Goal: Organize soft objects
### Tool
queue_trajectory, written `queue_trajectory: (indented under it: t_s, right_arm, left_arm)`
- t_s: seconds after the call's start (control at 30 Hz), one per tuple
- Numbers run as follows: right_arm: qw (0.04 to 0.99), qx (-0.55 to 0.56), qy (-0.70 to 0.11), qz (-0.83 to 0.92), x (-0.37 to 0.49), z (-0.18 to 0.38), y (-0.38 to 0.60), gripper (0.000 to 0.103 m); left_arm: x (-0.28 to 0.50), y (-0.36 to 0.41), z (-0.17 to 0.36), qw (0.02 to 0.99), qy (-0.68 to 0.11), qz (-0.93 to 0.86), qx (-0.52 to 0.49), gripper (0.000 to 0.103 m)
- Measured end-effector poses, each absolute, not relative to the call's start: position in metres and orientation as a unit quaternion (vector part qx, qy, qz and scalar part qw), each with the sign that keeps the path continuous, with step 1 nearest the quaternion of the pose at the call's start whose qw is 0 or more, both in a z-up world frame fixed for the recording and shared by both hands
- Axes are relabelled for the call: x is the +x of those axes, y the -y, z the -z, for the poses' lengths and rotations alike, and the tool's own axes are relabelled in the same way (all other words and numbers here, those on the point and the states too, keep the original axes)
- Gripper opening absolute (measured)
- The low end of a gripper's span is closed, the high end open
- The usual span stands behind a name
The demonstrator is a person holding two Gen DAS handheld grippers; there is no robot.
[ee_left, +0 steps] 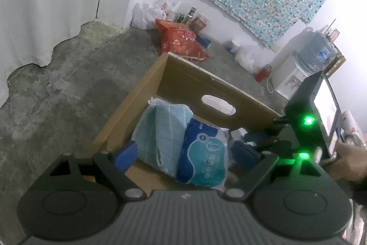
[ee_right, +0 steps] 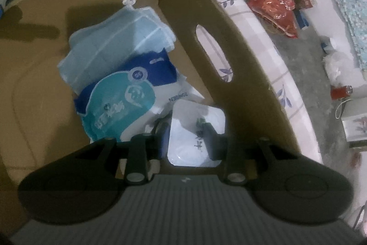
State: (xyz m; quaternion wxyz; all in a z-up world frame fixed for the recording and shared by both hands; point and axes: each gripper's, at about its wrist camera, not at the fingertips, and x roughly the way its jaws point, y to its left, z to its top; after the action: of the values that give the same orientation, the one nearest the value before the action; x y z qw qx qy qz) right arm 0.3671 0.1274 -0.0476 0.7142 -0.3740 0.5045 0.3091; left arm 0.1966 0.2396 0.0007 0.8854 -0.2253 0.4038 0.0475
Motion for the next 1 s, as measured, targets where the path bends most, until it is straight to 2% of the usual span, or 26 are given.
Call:
queue_trajectory:
  t_s: [0.27,0.37,0.47,0.73,0.8,1.0]
  right_arm:
    - [0.731,-0.411,-0.465,-0.284,0.355,0.053,-0.138,0.029]
    - [0.739,-0.408,-0.455,-0.282,0.351,0.046,-0.134,0.036]
    - [0.766,-0.359,-0.449,-0.288,0.346,0.017,-0.114,0.044]
    - [0.844,-0.238,-0.388,-0.283,0.275,-0.079,0.006,0.055]
    - [0.862,-0.208,-0.371,-0.275,0.246,-0.096,0.045,0.065]
    - [0.901,-0.084,-0.353,-0.237,0.155,-0.121,0.167,0.067]
  left_arm:
    - [0.185,-0.228,-0.008,0.889,-0.403,-0.060,-0.210,0.091]
    - [0.179,-0.222,-0.014,0.892,-0.402,-0.065,-0.197,0.091]
    - [0.172,-0.213,-0.024,0.896,-0.399,-0.070,-0.183,0.091]
    - [0.145,-0.161,-0.048,0.910,-0.384,-0.021,-0.155,0.091]
    - [0.137,-0.144,-0.053,0.913,-0.382,-0.002,-0.145,0.093]
    - [0.104,-0.083,-0.066,0.916,-0.376,0.076,-0.114,0.097]
